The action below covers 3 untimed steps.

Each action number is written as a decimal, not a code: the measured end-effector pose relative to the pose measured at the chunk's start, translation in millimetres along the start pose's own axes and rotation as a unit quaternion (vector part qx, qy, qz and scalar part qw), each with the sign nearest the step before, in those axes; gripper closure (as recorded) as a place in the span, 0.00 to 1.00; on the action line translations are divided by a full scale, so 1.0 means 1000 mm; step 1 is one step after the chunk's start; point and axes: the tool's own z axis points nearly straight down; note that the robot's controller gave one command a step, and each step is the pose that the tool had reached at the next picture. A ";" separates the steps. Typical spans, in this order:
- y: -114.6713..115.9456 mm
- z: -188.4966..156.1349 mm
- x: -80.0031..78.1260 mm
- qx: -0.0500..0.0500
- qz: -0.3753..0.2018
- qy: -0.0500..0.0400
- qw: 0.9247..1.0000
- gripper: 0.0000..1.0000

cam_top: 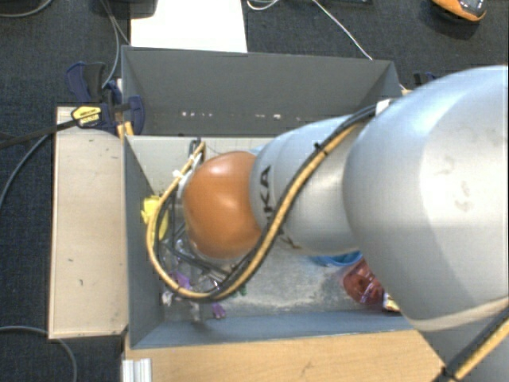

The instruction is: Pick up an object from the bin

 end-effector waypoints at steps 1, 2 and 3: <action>0.002 0.002 -0.001 0.000 0.010 0.000 1.000 0.00; 0.002 0.010 -0.006 -0.001 0.023 -0.001 1.000 0.00; 0.001 -0.001 -0.012 -0.001 0.034 -0.002 0.999 1.00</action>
Offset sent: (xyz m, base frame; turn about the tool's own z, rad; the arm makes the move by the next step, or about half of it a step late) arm 0.0048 0.0042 -0.0162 0.0574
